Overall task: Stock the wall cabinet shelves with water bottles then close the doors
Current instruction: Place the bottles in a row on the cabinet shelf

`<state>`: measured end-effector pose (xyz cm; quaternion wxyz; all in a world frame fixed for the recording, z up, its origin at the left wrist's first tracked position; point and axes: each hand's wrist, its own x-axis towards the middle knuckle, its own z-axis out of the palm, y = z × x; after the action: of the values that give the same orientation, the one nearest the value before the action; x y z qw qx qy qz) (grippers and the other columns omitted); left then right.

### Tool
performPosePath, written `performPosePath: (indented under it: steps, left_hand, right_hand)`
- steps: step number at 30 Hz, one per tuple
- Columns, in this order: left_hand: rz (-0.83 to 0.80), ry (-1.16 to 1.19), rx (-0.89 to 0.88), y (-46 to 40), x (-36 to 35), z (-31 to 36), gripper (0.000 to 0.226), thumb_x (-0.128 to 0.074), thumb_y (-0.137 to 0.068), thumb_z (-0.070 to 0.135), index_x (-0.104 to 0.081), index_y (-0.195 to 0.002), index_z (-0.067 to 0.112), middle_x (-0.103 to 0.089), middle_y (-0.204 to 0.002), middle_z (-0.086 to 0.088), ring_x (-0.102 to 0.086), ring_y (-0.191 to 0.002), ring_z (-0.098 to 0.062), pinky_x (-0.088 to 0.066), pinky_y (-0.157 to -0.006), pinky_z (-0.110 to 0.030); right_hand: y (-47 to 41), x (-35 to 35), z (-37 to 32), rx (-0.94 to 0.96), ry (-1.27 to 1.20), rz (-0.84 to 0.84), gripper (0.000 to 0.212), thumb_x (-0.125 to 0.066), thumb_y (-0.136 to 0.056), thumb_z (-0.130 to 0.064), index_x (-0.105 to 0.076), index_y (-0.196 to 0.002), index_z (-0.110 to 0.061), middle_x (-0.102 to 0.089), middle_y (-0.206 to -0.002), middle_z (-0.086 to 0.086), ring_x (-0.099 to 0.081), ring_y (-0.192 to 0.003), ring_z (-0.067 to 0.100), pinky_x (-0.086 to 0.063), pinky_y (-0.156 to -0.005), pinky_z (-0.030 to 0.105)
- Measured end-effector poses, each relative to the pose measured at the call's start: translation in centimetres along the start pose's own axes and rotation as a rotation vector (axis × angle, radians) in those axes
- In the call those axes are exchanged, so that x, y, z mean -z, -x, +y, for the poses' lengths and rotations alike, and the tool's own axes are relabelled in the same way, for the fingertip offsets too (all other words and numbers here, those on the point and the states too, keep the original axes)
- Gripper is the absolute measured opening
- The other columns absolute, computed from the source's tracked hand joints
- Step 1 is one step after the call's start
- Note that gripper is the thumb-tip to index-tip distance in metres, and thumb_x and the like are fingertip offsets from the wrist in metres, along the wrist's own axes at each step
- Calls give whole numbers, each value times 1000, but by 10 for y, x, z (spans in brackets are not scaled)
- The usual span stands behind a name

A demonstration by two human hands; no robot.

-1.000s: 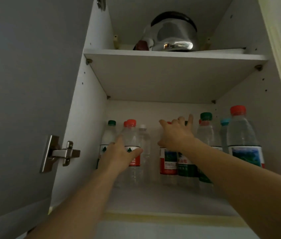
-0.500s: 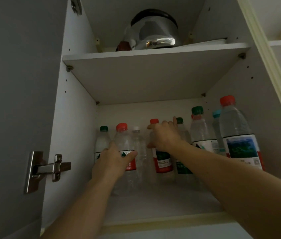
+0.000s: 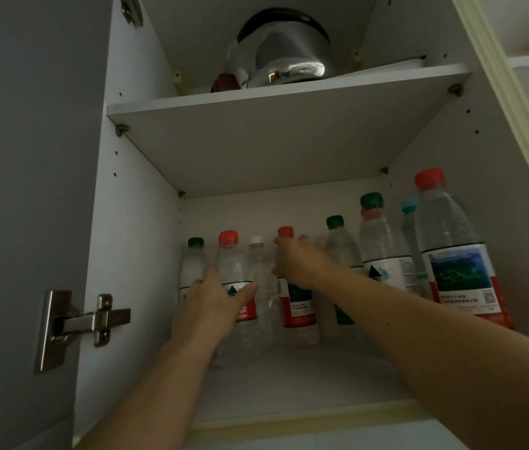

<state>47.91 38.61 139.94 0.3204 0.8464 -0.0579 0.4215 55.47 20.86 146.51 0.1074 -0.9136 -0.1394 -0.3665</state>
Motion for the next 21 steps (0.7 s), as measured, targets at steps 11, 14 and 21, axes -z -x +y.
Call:
performPosePath:
  steps: [11,14,21]
  left_hand:
    - [3,-8,-14,7,4,4,78,-62,-85,69,-42,-140,18,-62,-128,-10,-63,-111,-30,-56,-91,-49]
    - [13,-20,-15,6,3,4,77,-61,-85,68,-43,-138,16,-62,-128,-9,-62,-112,-30,-55,-91,-49]
    - [11,-46,5,3,0,3,76,-60,-88,67,-41,-140,15,-59,-130,-12,-60,-114,-31,-54,-93,-49]
  right_hand:
    - [36,4,1,172,951,-32,114,-65,-92,-48,22,-158,-17,-2,-164,34,3,-152,50,-1,-117,72]
    - [37,-2,3,196,1044,5,115,-64,-90,-55,16,-159,-9,-11,-163,34,-4,-152,51,4,-115,74]
    - [32,-7,8,237,1082,79,125,-73,-80,-60,4,-159,-4,-31,-156,31,-18,-148,50,4,-115,74]
